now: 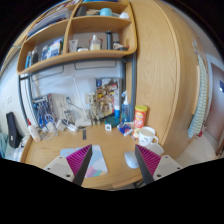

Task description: Arrange mouse

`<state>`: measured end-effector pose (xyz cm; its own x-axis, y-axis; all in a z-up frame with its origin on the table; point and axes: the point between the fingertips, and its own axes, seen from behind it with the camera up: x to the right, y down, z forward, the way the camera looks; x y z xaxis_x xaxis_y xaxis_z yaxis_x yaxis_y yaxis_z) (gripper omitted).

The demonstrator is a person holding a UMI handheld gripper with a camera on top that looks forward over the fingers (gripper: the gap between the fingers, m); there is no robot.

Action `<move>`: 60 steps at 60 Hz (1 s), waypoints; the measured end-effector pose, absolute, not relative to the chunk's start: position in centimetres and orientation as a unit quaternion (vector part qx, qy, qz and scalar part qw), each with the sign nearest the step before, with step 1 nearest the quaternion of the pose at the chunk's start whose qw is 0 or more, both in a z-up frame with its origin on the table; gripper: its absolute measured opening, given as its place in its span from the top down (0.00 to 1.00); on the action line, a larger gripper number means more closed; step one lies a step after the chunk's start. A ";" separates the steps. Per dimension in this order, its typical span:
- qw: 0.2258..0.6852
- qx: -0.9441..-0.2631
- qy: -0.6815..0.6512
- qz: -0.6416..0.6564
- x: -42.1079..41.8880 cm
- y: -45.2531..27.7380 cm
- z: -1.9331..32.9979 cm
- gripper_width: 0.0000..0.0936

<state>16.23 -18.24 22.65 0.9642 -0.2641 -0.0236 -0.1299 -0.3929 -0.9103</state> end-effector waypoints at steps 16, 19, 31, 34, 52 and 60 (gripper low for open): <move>0.458 -0.877 0.122 -0.077 22.8 -20.6 8.6 0.08; 0.449 -0.882 0.122 -0.072 23.8 -20.5 6.8 0.08; 0.419 -0.901 0.098 -0.054 26.9 -16.8 1.6 0.09; 0.419 -0.903 0.085 -0.048 27.1 -15.3 1.0 0.09; 0.424 -0.905 0.041 -0.018 27.9 -8.2 -1.2 0.23; 0.427 -0.904 0.029 -0.022 27.8 -7.8 -1.1 0.48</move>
